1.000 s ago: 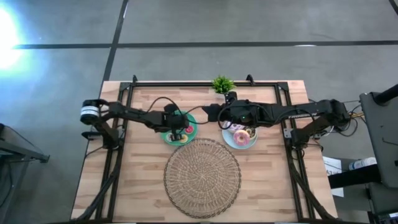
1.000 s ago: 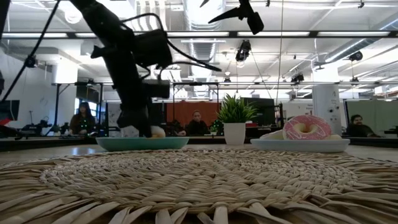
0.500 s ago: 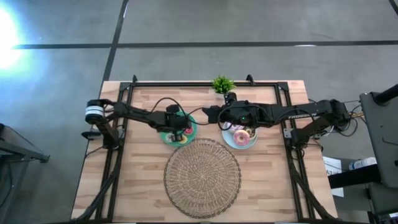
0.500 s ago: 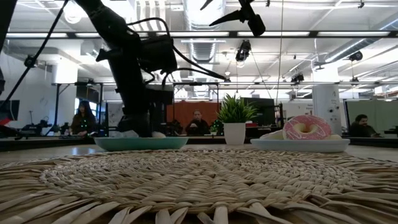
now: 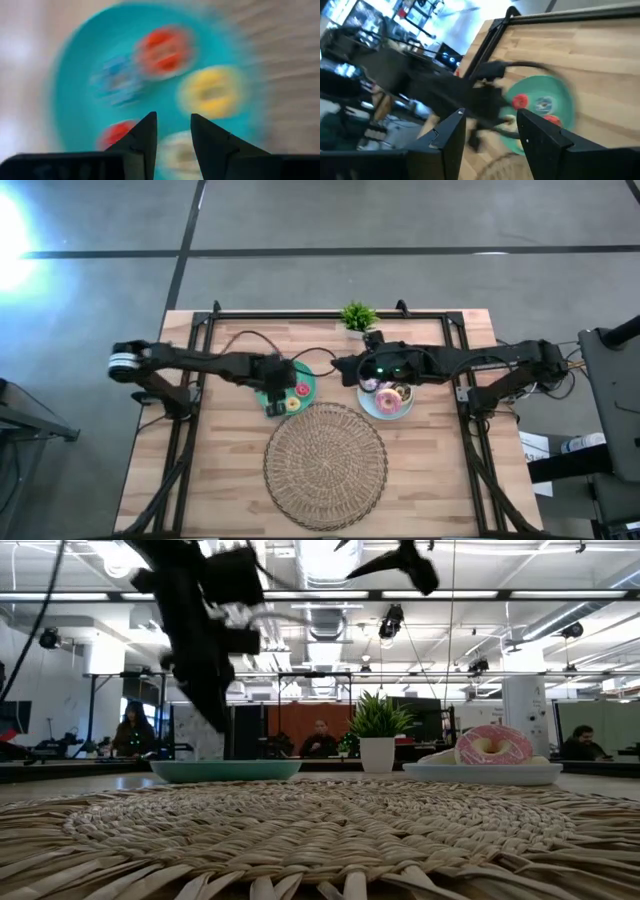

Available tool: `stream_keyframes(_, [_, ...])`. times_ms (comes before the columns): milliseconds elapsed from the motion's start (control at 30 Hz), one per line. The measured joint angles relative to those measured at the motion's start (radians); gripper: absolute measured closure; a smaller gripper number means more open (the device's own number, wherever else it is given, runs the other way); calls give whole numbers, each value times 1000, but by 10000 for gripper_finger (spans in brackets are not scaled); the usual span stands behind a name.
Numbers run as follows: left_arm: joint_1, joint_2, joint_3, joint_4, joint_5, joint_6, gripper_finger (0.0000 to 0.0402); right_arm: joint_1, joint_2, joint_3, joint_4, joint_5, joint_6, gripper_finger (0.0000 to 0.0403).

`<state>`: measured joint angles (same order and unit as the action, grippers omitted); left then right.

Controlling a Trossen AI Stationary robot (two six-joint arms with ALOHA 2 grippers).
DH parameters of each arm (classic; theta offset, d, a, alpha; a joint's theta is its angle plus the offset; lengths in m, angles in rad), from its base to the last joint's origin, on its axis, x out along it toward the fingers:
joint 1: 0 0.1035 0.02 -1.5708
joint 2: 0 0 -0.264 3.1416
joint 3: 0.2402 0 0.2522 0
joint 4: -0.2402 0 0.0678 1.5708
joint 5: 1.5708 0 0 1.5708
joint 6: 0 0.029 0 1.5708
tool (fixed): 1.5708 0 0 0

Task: Pick & Place donuts
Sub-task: Return to Home Position

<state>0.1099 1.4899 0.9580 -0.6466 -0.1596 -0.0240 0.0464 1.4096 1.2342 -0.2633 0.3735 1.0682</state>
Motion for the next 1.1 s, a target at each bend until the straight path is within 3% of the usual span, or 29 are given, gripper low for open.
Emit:
stream_keyframes(167, [-41, -209, -107, 219, 394, -162, 307, 48, -124, -49, -72, 76, -138, 242])
stream_keyframes(333, [-62, -394, -277, 483, 608, -318, 307, 79, -283, -210, -54, 51, -235, 251])
stream_keyframes(467, [-60, -523, -409, 619, 622, -457, 307, 76, -409, -327, -166, 73, -157, 258])
stream_keyframes(600, [-62, -630, -521, 664, 615, -692, 307, 81, -533, -422, -181, 77, 98, 266])
stream_keyframes(667, [-77, -665, -581, 793, 639, -721, 307, 102, -568, -474, -95, 74, 22, 268])
stream_keyframes(767, [-84, -710, -673, 1079, 693, -747, 307, 137, -609, -547, 112, 22, -245, 268])
stream_keyframes(933, [-82, -755, -822, 1446, 698, -786, 307, 137, -701, -750, 461, 18, -353, 267])
stream_keyframes(1100, [-52, -792, -885, 1497, 696, -778, 307, 134, -848, -956, 778, -76, -458, 272])
